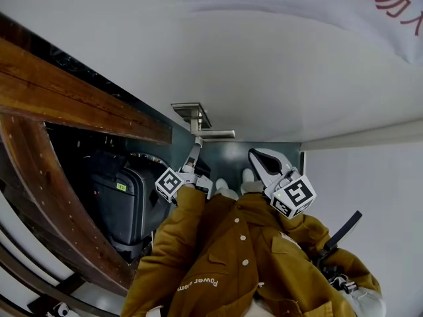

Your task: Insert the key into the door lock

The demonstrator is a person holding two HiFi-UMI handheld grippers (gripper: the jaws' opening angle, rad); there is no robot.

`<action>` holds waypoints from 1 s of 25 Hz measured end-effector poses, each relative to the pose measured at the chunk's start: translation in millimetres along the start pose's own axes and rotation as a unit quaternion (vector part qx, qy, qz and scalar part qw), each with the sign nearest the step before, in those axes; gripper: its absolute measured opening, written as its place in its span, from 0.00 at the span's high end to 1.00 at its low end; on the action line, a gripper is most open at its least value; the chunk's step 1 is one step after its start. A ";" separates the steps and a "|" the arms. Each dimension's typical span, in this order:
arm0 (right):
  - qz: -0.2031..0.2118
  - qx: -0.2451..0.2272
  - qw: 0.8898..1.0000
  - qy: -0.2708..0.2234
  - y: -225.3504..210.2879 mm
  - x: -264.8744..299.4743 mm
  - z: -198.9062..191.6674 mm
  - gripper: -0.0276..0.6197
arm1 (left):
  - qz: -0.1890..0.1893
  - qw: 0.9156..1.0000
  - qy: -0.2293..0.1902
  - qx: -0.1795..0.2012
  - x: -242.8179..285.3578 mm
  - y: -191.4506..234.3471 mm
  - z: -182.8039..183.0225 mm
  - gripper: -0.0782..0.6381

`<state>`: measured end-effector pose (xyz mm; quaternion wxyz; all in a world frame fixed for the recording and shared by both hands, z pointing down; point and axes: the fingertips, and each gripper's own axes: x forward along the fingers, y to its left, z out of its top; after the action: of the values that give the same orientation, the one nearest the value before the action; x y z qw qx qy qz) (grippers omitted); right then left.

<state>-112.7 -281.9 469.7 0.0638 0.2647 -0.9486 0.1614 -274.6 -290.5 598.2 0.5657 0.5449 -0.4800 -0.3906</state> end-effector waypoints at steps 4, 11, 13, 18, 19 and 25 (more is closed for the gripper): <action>-0.002 0.001 1.000 -0.001 -1.9 -2.4 0.2 0.95 | -0.002 1.000 -0.004 -0.004 -0.6 -2.0 -1.4 0.86; -0.001 0.002 1.000 -0.001 -0.9 -4.9 -0.3 0.95 | -0.015 1.000 -0.013 -0.020 2.0 -2.7 -0.2 0.86; -0.001 0.002 1.000 -0.001 -0.2 -5.7 -0.6 0.95 | -0.012 1.000 -0.021 -0.019 -0.2 0.2 3.3 0.86; -0.005 0.001 1.000 -0.002 1.5 -7.7 -1.2 0.95 | -0.012 1.000 -0.005 -0.022 9.5 4.0 3.1 0.86; -0.005 0.001 1.000 -0.003 2.3 -7.9 -1.4 0.95 | -0.013 1.000 -0.004 -0.023 12.6 5.0 5.1 0.85; -0.006 -0.001 1.000 -0.003 2.6 -11.5 -2.5 0.95 | -0.030 1.000 0.004 0.001 36.8 3.4 15.4 0.85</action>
<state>-104.2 -273.4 468.9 0.0622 0.2712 -0.9472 0.1595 -281.2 -329.4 605.1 0.5548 0.5613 -0.4615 -0.4050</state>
